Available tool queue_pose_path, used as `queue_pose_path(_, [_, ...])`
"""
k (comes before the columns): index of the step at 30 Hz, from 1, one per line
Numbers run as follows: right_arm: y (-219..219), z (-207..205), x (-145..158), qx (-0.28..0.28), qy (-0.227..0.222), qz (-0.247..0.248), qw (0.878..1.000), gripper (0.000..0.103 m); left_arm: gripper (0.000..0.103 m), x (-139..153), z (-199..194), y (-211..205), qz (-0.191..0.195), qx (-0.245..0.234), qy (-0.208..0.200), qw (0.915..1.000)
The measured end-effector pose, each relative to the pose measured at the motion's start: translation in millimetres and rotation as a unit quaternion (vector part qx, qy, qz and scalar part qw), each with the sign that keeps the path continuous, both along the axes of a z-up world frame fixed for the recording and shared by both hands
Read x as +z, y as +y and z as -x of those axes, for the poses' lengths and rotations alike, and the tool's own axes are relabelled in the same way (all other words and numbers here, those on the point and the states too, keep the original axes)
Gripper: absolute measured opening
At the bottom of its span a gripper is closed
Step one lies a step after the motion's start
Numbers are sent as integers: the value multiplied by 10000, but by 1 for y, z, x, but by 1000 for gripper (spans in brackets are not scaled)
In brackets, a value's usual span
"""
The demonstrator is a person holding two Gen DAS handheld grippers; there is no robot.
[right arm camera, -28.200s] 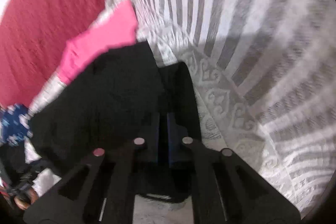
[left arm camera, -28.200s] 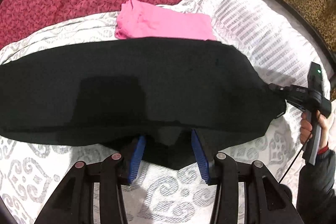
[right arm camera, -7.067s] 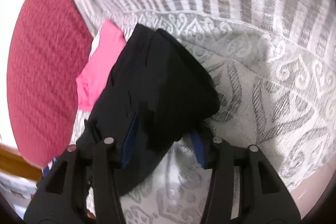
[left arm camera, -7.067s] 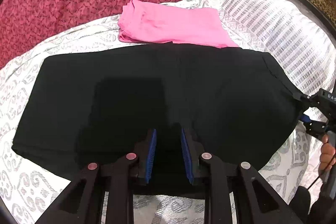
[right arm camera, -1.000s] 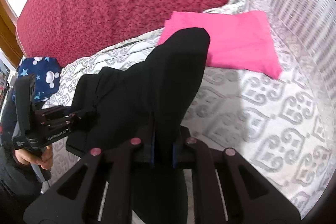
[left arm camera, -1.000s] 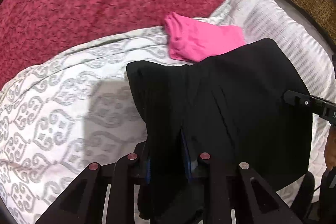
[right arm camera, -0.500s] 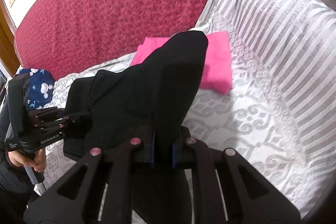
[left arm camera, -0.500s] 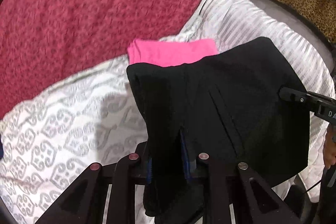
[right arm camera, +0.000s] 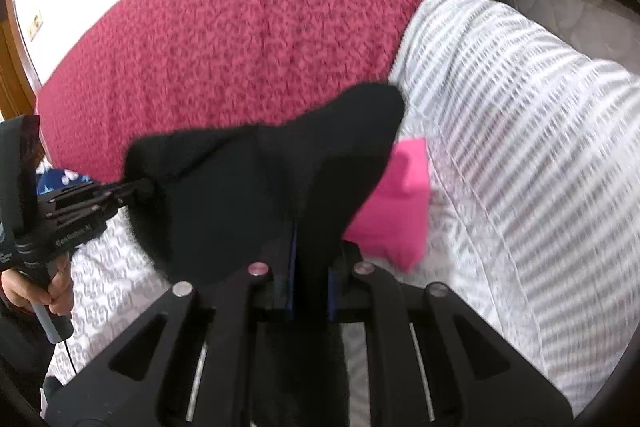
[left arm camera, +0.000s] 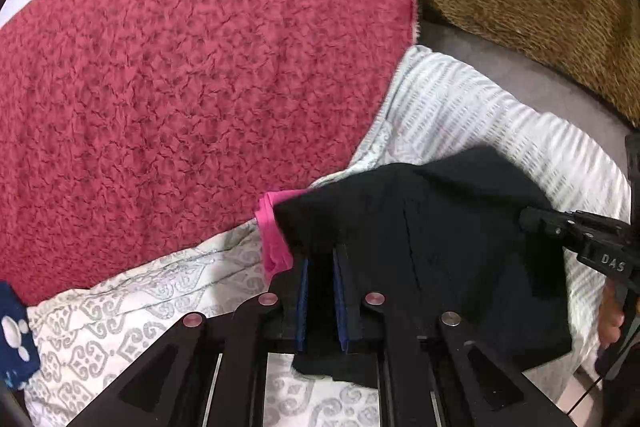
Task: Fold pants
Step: 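Lift the pants end with both grippers and fold it over the rest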
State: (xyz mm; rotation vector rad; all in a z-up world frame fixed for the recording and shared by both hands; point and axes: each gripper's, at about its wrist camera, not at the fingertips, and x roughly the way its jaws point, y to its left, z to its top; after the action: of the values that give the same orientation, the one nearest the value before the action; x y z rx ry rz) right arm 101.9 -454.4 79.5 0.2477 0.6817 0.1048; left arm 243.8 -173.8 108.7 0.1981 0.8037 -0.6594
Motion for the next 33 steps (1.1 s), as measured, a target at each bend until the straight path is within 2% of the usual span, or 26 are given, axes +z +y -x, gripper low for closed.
queue_pose_path(3, [-2, -18, -1, -242, 13, 443, 9987, 4, 14, -25, -20, 3, -142, 207, 266, 9993])
queue_pose_path(5, [-14, -30, -14, -333, 350, 347, 9982, 4, 15, -53, -29, 7, -230, 322, 592, 9975])
queue_pose_path(9, [-44, -32, -44, -708, 875, 347, 9930, 5, 25, -109, -40, 6, -280, 390, 1196, 9917])
queue_pose_path(10, [-55, -29, -52, -801, 999, 198, 9916, 7, 27, -120, -43, 5, -310, 441, 1326, 9897])
queue_pose_path(11, [-64, -26, -58, -868, 1096, 40, 9902, 10, 27, -131, -43, 5, -314, 479, 1439, 9879])
queue_pose_path(13, [-78, -17, -67, -941, 1295, -173, 9870, 30, 30, -144, -41, 2, -287, 437, 1581, 9860])
queue_pose_path(14, [-82, -11, -70, -958, 1316, -174, 9865, 37, 34, -150, -38, 1, -270, 363, 1648, 9853])
queue_pose_path(15, [-85, -4, -72, -965, 1320, -147, 9864, 52, 42, -154, -36, -1, -266, 294, 1698, 9847])
queue_pose_path(16, [-86, 0, -73, -966, 1328, -138, 9863, 61, 49, -156, -34, -4, -274, 231, 1730, 9843])
queue_pose_path(19, [-90, 13, -82, -912, 1462, -331, 9845, 61, 58, -164, -26, -18, -304, -39, 1811, 9830])
queue_pose_path(23, [-86, 13, -103, -621, 1707, -769, 9803, 62, 64, -183, -27, -42, -463, -273, 1976, 9788])
queue_pose_path(24, [-83, 11, -108, -568, 1761, -821, 9793, 64, 68, -185, -29, -44, -418, -253, 2002, 9785])
queue_pose_path(25, [-78, 7, -112, -527, 1823, -826, 9784, 70, 71, -188, -32, -45, -293, -201, 2052, 9781])
queue_pose_path(27, [-68, -1, -121, -400, 1961, -788, 9766, 76, 71, -194, -40, -45, -1, -98, 2325, 9725])
queue_pose_path(30, [-62, -18, -139, -324, 2129, -859, 9727, 76, 71, -197, -44, -51, 182, -68, 2406, 9704])
queue_pose_path(31, [-62, -22, -143, -446, 2154, -852, 9718, 59, 71, -196, -44, -55, 149, -118, 2364, 9715])
queue_pose_path(33, [-66, -23, -149, -549, 2036, -898, 9734, 16, 71, -195, -41, -65, 68, -278, 2331, 9720])
